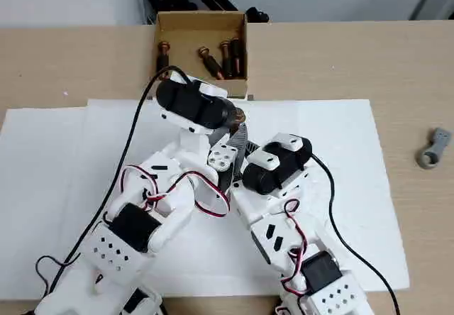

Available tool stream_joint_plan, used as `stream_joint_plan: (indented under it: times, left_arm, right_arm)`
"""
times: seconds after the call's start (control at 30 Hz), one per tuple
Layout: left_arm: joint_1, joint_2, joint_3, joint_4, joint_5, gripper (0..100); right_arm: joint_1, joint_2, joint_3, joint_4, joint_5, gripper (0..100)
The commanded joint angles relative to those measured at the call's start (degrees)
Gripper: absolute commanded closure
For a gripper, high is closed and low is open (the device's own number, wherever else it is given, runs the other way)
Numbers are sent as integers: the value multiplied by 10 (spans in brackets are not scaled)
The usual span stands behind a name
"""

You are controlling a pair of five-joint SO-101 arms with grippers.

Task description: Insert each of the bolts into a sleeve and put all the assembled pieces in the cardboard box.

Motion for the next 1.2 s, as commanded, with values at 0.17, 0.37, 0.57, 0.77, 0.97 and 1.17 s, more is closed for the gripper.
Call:
stream_joint_plan:
  times: [0.17,0.37,0.57,0.77,0.97,1.17]
  left_arm:
    - [4,-4,-22,11,0,928]
    - [4,-4,-29,14,0,925]
    - [-4,-4,-75,62,-2,920]
    - [-47,-4,-115,137,-4,891]
    - [-26,-4,-170,196,0,890]
    - [9,-4,-226,220,27,890]
  right_arm:
    - [-6,-11,-30,-12,-4,995]
    - [-5,-11,-42,-10,-4,995]
    - [-4,-11,-44,-10,-3,996]
    - [-4,-11,-45,-13,-3,996]
    - [-4,-9,-45,-13,-3,996]
    - [-3,-9,-45,-14,-3,996]
